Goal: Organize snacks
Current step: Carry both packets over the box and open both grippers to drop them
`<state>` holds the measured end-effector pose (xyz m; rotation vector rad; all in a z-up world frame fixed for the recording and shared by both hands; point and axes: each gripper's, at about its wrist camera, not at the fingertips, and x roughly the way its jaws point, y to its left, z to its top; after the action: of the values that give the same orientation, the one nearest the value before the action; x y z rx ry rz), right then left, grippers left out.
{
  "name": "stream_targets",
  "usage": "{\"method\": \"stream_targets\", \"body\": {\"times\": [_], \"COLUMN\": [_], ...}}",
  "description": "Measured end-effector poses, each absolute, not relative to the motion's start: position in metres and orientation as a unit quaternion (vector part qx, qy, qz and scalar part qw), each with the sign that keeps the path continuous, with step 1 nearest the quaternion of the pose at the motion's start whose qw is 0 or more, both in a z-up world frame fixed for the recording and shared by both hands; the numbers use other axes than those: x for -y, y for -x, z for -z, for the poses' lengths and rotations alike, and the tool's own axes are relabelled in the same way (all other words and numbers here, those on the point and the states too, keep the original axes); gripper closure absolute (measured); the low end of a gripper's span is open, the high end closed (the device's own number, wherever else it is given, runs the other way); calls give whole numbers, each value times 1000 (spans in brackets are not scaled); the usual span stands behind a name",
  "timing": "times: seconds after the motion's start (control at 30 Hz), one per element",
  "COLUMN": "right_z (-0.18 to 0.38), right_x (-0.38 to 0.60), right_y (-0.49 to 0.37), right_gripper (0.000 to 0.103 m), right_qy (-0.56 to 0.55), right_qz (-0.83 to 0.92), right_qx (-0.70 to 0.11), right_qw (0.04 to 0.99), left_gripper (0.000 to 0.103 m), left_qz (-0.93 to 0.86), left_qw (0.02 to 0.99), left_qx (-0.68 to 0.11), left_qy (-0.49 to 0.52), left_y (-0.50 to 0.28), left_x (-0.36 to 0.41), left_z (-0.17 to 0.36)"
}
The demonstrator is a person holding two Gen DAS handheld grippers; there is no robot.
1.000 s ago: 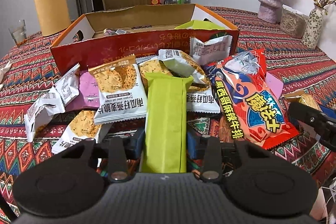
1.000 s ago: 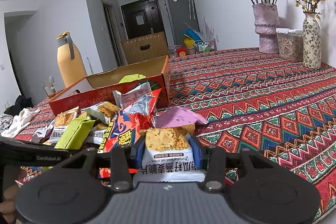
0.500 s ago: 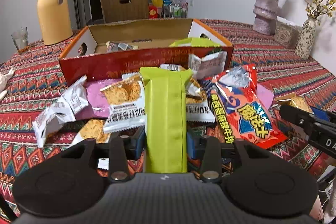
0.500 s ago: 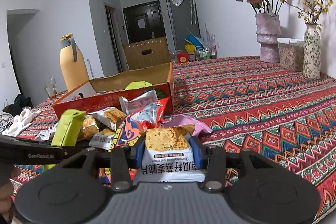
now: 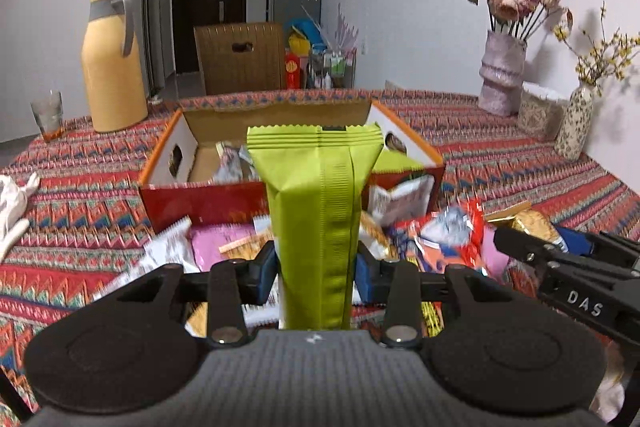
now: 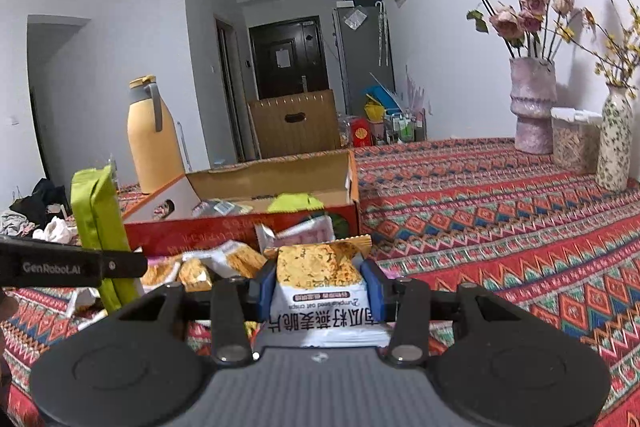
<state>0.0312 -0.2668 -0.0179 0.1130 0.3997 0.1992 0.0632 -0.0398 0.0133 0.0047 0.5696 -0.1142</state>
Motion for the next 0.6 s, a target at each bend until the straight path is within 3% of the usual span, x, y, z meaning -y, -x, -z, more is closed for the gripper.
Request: {"method": "stream_targets", "body": {"times": [0.6], "right_z": [-24], "right_x": [231], "right_y": [-92], "right_gripper": [59], "right_qy": [-41], "right_qz": [-113], "right_qx": [-159], "right_qw": [980], "left_gripper": [63], "left_qz": [38], "left_qw": [973], "left_qx": [-227], "left_qy": [8], "left_y": [-114], "left_x": [21], "left_z": [-65]}}
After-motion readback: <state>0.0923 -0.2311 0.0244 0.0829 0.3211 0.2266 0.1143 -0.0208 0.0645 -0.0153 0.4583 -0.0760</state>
